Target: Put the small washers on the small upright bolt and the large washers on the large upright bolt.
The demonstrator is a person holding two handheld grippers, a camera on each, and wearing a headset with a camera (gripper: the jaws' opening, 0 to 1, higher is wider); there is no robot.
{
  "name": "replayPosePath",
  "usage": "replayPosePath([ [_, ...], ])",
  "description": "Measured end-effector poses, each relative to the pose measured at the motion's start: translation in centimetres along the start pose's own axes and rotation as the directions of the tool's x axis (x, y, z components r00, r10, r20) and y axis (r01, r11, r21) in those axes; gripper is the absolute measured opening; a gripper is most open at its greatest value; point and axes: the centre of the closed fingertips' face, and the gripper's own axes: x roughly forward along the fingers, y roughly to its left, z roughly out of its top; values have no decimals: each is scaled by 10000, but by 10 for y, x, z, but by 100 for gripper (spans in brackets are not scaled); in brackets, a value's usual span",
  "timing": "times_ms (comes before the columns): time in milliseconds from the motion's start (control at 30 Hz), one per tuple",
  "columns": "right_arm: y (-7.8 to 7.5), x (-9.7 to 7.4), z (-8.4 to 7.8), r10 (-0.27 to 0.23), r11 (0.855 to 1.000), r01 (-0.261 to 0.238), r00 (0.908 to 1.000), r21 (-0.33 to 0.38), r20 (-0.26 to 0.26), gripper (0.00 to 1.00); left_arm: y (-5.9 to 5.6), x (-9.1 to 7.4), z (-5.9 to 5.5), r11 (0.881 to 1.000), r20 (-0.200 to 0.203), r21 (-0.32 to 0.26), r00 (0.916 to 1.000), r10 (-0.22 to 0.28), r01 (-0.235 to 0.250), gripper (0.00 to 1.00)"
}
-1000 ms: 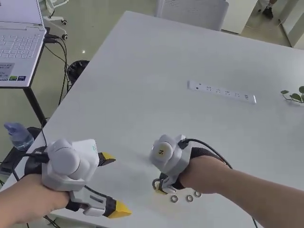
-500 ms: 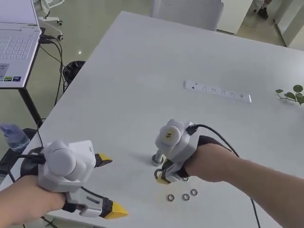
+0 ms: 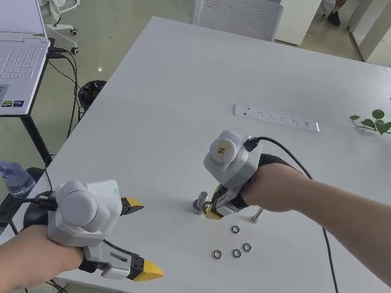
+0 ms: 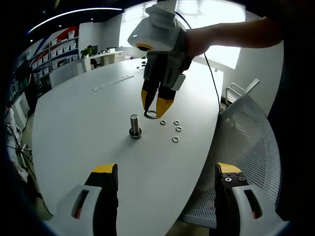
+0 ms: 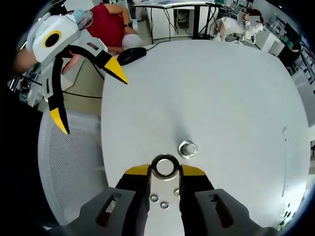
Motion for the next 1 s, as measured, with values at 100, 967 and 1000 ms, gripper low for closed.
replayPosePath([
  [100,-4,0,1,-70,10000,70,10000,5,-39,21,0,0,0,10000,19,-29,10000,17,-17,80],
  [967,-31,9,16,-579,9981,573,9980,230,249,21,-1,0,-1,10000,111,-67,9999,54,-53,85],
  [1000,-32,9,15,-597,9980,593,9979,203,233,21,-1,0,-1,9999,109,-93,9999,55,-54,85],
])
